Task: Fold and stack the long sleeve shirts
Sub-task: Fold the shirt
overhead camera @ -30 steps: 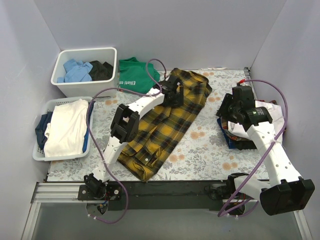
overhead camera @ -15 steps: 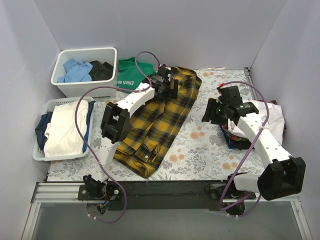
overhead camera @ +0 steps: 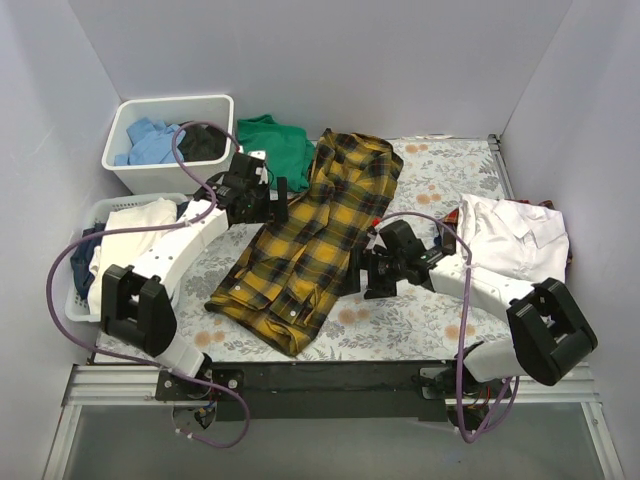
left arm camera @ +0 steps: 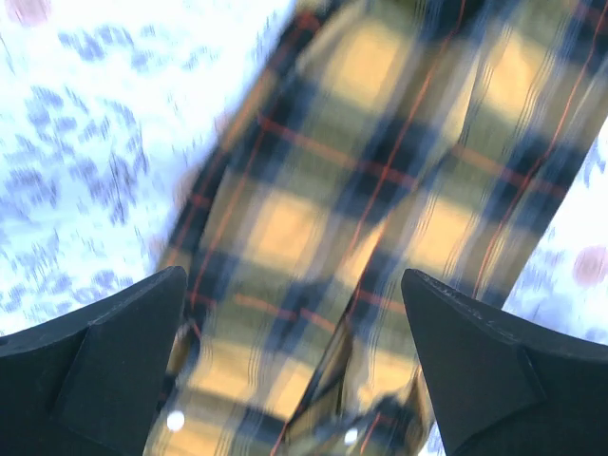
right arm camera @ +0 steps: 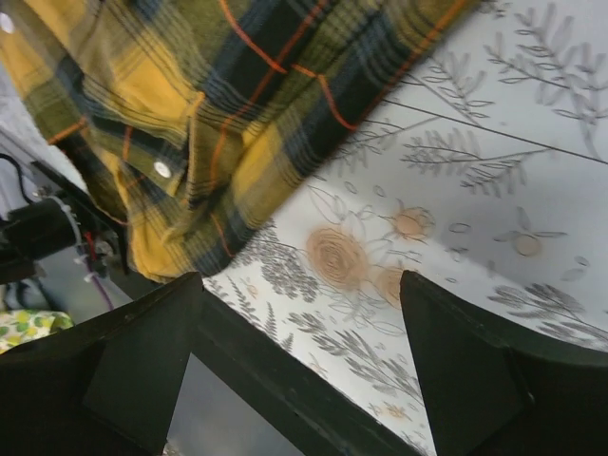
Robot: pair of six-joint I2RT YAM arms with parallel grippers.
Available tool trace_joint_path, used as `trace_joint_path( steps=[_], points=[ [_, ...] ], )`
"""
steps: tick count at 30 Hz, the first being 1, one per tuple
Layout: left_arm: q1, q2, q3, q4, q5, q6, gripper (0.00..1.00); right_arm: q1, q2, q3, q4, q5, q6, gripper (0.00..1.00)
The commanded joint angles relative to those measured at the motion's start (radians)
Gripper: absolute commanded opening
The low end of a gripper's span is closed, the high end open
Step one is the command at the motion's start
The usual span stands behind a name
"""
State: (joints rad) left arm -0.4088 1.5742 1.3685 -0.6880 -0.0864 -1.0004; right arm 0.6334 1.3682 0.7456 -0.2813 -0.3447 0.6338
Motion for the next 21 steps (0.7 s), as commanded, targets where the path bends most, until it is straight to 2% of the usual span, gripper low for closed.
trace_joint_path(
  steps=[1,5,11,18,19,21],
  points=[
    [-0.008,-0.127,-0.091,0.004,0.053,0.013,0.98,0.066,0.029,-0.048,0.27,-0.045,0.162,0.94],
    [-0.004,-0.187,-0.126,0.008,0.085,0.022,0.98,0.133,0.132,-0.069,0.421,-0.019,0.25,0.94],
    [-0.001,-0.22,-0.112,-0.022,0.085,0.039,0.98,0.241,0.328,0.034,0.429,0.104,0.365,0.86],
    [0.002,-0.25,-0.123,-0.03,0.08,0.04,0.98,0.316,0.489,0.163,0.308,0.17,0.414,0.82],
    [0.002,-0.258,-0.129,-0.028,0.08,0.037,0.98,0.322,0.496,0.161,0.297,0.177,0.421,0.8],
    [0.002,-0.264,-0.132,-0.024,0.082,0.031,0.98,0.322,0.496,0.15,0.248,0.194,0.437,0.7]
  ],
)
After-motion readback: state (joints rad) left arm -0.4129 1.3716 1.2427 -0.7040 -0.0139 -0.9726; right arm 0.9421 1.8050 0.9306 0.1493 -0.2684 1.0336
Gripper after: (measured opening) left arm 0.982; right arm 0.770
